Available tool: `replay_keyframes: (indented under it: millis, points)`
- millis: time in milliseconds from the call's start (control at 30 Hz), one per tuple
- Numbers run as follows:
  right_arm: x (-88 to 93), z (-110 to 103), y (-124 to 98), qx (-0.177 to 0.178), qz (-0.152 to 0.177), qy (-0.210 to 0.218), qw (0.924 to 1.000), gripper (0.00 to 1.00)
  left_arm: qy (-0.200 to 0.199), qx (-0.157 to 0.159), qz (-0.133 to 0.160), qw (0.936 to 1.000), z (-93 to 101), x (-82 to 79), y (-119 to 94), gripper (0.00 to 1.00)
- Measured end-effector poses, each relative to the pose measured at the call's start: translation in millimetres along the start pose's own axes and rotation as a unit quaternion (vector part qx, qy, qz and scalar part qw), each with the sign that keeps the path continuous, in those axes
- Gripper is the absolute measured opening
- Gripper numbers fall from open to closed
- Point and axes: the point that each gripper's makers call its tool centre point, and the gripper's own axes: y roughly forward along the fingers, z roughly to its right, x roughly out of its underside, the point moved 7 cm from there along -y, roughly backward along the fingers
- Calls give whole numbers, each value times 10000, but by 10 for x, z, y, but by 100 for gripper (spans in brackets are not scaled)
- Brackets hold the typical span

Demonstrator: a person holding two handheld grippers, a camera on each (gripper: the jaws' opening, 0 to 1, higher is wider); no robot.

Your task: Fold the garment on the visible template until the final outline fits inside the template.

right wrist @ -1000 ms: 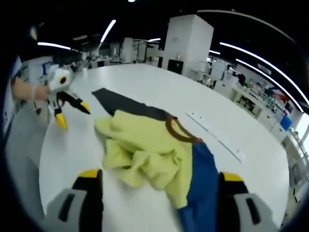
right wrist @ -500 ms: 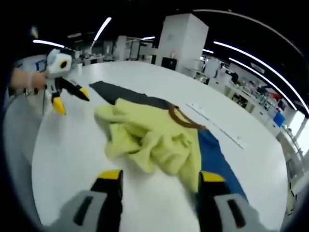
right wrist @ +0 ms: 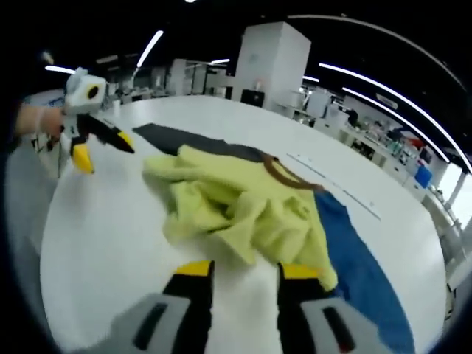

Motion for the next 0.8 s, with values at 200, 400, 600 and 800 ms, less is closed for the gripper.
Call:
replay_keyframes:
  millis: [200, 400, 600, 800]
  points:
    - [38, 32, 106, 281, 49, 144, 9995, 18, -37, 17, -21, 10000, -1, 21, 0, 53]
    - [-43, 39, 55, 300, 252, 262, 9989, 0, -56, 27, -41, 10000, 2, 45, 9, 53]
    - [-36, 49, -85, 243, 287, 279, 9989, 0, -87, 22, -15, 10000, 6, 50, 17, 52]
    - [6, -3, -301, 309, 251, 189, 9990, 0, -103, 60, -7, 9999, 49, 51, 34, 52]
